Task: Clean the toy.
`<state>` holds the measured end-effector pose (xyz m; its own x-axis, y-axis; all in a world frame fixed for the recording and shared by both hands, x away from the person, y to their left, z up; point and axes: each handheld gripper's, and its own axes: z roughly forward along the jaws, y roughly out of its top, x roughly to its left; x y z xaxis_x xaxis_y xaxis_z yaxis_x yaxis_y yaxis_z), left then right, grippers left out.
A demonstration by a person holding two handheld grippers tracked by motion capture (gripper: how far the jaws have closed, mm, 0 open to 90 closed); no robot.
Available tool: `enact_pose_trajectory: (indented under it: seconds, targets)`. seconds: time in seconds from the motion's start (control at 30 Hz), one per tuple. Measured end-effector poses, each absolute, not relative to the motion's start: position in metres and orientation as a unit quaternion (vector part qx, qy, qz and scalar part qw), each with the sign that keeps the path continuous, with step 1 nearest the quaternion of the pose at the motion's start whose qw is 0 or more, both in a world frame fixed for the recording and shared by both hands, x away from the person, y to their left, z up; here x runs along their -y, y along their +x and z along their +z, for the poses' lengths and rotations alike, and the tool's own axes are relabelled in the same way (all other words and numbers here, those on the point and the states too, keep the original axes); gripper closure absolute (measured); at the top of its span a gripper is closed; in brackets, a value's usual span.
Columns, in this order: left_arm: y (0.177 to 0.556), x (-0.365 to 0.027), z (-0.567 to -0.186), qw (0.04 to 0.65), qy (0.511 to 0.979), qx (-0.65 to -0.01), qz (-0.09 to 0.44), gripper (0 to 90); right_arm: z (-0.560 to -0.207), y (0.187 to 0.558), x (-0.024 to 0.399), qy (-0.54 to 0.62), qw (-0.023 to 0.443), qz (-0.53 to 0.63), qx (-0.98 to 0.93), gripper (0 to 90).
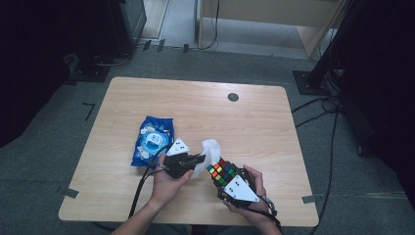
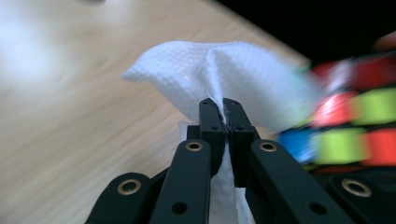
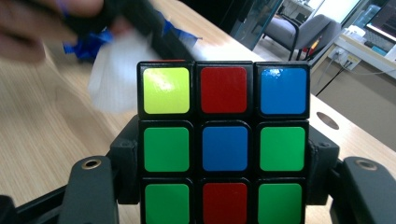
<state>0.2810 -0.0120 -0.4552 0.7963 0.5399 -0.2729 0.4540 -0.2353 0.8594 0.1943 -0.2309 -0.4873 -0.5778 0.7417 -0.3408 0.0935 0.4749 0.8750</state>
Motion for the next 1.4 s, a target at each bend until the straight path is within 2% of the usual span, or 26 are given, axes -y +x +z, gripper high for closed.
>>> enact_pose_trajectory:
  seconds: [0.1, 0.23, 0.4, 0.53, 0.7, 0.73, 0.77, 0.9, 0.97, 1.07, 1.2, 1.4]
  targets:
    - [0.265, 0.020, -0.436, 0.568, 0.783, -0.255, 0.013, 89.0, -0.490, 0.196, 0.231, 0.271, 0.370, 0.432, -0.777, 34.8]
    - [0.255, 0.033, -0.436, 0.562, 0.795, -0.227, 0.002, 88.5, -0.489, 0.195, 0.230, 0.271, 0.369, 0.435, -0.775, 34.8]
    - [0.273, 0.023, -0.454, 0.543, 0.786, -0.294, 0.000, 89.0, -0.488, 0.193, 0.232, 0.274, 0.375, 0.432, -0.773, 34.8]
    - [0.287, 0.017, -0.473, 0.505, 0.794, -0.338, 0.039, 89.1, -0.485, 0.193, 0.232, 0.274, 0.376, 0.441, -0.767, 34.8]
    - [0.293, 0.013, -0.481, 0.494, 0.786, -0.369, 0.051, 87.9, -0.485, 0.194, 0.232, 0.274, 0.377, 0.439, -0.768, 34.8]
    - [0.292, 0.013, -0.478, 0.498, 0.784, -0.367, 0.055, 85.5, -0.486, 0.194, 0.233, 0.274, 0.376, 0.438, -0.769, 34.8]
    - [0.290, 0.013, -0.475, 0.501, 0.783, -0.365, 0.060, 79.4, -0.486, 0.194, 0.233, 0.276, 0.376, 0.437, -0.769, 34.8]
    - [0.285, 0.014, -0.462, 0.519, 0.770, -0.365, 0.064, 47.8, -0.486, 0.195, 0.235, 0.279, 0.378, 0.438, -0.766, 34.8]
    - [0.283, 0.014, -0.454, 0.541, 0.761, -0.357, 0.034, 39.1, -0.486, 0.195, 0.235, 0.278, 0.380, 0.437, -0.766, 34.8]
    - [0.276, 0.020, -0.441, 0.552, 0.769, -0.323, -0.018, 32.2, -0.486, 0.194, 0.235, 0.279, 0.384, 0.435, -0.765, 34.8]
    - [0.272, 0.032, -0.440, 0.528, 0.790, -0.309, -0.040, 23.7, -0.485, 0.193, 0.231, 0.275, 0.384, 0.438, -0.765, 34.8]
    - [0.275, 0.042, -0.451, 0.485, 0.814, -0.308, -0.084, 22.1, -0.486, 0.188, 0.219, 0.253, 0.384, 0.440, -0.772, 34.8]
